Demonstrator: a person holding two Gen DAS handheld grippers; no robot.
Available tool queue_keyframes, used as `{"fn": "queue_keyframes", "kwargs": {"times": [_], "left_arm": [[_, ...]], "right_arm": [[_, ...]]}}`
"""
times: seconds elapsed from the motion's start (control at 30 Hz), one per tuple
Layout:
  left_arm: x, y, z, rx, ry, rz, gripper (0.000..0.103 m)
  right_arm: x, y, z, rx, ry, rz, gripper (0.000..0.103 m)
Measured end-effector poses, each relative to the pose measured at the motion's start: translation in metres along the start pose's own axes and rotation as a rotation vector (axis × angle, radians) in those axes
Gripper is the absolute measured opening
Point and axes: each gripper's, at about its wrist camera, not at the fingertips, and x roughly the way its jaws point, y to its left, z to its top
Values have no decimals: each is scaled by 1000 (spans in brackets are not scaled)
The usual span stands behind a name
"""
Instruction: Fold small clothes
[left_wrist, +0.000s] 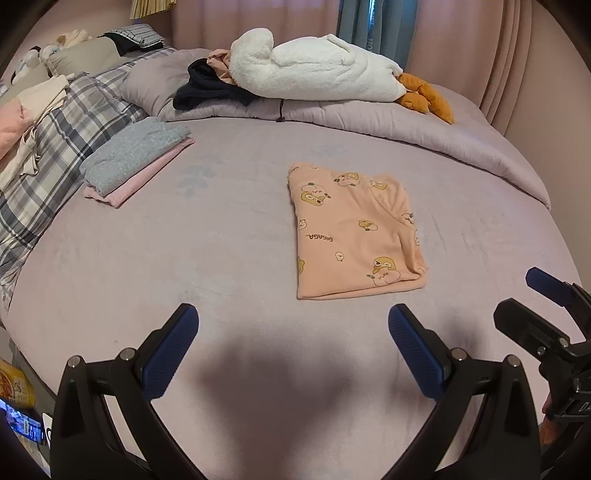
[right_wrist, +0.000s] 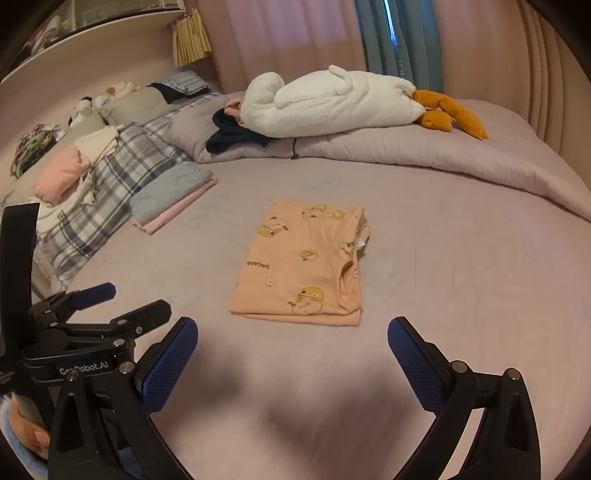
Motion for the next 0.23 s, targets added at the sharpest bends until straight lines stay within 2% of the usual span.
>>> {"fn": "queue_keyframes", "kwargs": {"times": [0.23], "left_arm": [[-3, -6, 1, 24, -8, 22, 103]], "right_arm": [[-1, 0, 0, -2, -6, 7, 102]]}}
